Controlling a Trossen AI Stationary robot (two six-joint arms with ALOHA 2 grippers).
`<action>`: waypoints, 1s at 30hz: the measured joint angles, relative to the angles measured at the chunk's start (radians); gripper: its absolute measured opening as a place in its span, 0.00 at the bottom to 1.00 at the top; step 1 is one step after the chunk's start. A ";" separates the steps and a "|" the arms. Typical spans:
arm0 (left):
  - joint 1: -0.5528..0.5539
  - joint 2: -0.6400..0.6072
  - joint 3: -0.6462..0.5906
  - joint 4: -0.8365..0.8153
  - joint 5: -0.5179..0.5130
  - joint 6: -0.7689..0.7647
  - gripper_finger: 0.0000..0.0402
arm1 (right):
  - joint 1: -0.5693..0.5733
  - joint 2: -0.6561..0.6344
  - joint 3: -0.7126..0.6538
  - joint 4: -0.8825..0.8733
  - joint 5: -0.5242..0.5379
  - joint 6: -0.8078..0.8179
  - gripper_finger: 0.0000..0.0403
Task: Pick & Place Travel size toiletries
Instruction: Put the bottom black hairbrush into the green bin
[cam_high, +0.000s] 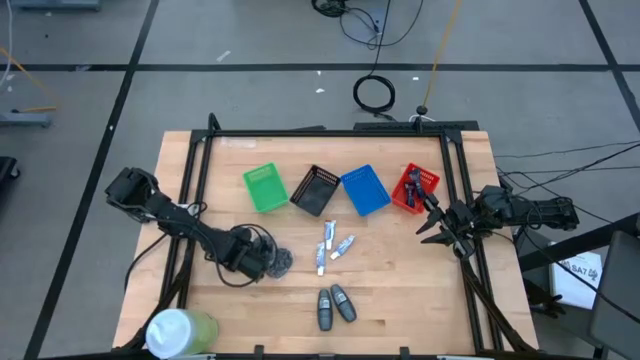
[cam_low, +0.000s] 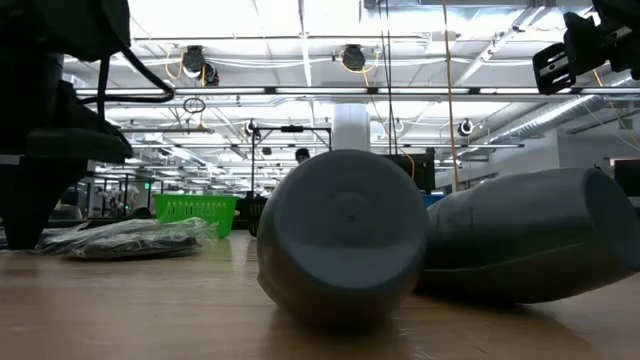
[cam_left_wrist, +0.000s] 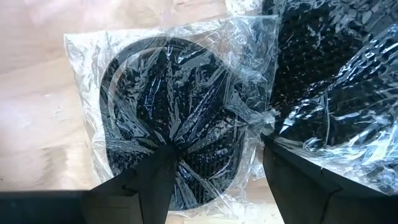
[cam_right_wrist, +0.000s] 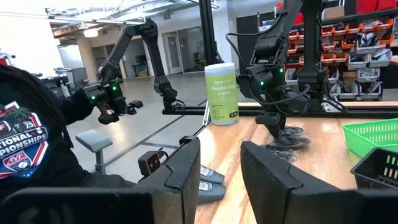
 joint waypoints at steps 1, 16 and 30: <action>0.000 0.000 0.000 0.000 0.001 0.007 0.59 | 0.000 0.000 0.000 0.000 0.000 0.000 0.26; 0.002 0.000 0.001 0.003 0.018 0.033 0.10 | 0.000 0.000 0.000 0.000 0.049 0.012 0.26; 0.002 -0.012 0.051 -0.093 0.021 0.069 0.01 | 0.000 0.000 0.000 0.000 0.049 0.026 0.26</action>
